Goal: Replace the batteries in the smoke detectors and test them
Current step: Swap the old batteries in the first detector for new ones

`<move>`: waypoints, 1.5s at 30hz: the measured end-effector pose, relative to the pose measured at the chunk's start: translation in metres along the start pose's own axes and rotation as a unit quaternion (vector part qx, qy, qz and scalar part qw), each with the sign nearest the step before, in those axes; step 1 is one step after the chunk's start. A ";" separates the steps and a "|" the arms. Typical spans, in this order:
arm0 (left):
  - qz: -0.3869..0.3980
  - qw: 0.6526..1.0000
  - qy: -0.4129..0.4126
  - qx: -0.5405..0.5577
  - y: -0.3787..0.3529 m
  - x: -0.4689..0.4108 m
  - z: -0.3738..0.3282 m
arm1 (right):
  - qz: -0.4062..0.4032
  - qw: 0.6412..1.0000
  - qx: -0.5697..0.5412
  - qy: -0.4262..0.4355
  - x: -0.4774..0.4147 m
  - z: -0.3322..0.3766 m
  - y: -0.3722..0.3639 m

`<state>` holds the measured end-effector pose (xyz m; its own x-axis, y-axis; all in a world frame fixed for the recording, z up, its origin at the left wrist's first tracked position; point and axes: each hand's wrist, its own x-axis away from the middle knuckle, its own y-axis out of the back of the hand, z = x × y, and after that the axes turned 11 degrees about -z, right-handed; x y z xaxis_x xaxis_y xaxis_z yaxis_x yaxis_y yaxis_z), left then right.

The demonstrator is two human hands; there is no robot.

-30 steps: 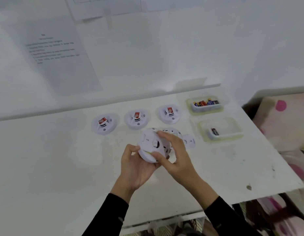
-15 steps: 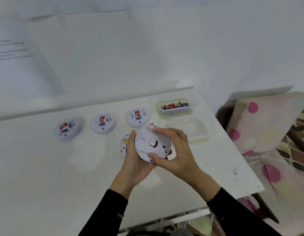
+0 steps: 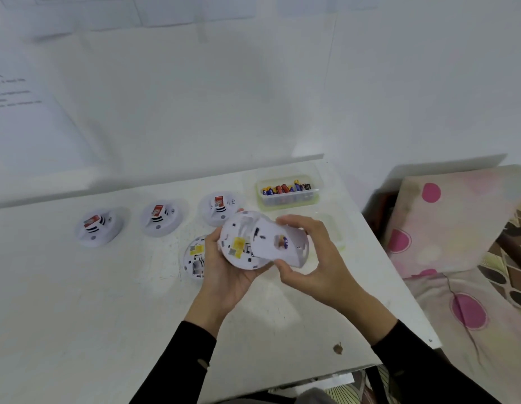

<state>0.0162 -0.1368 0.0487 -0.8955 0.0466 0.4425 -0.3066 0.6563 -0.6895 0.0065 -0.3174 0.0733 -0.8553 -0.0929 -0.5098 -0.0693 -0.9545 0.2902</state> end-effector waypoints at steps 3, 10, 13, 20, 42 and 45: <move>-0.006 0.998 -0.037 0.057 0.002 0.000 -0.011 | 0.023 1.000 0.015 0.005 0.019 -0.018 0.003; 0.003 0.992 -0.064 0.105 -0.002 0.002 -0.021 | 0.171 0.975 0.138 0.036 0.055 -0.067 -0.012; -0.003 0.993 -0.051 0.106 -0.003 -0.001 -0.021 | 0.213 0.960 0.172 0.050 0.060 -0.077 -0.018; -0.013 0.996 -0.027 0.086 -0.005 -0.010 -0.020 | 0.075 0.993 0.072 0.060 0.022 -0.048 -0.017; -0.020 0.999 -0.046 -0.001 -0.020 -0.023 -0.002 | -0.030 0.979 0.200 0.012 -0.060 -0.029 -0.039; -0.022 0.998 -0.050 -0.005 -0.023 -0.025 -0.001 | -0.020 0.985 0.170 -0.020 -0.062 -0.027 -0.037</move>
<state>0.0455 -0.1520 0.0542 -0.9090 -0.0583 0.4127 -0.3443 0.6629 -0.6648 0.0759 -0.2840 0.0717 -0.8677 -0.0399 -0.4955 -0.2646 -0.8068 0.5283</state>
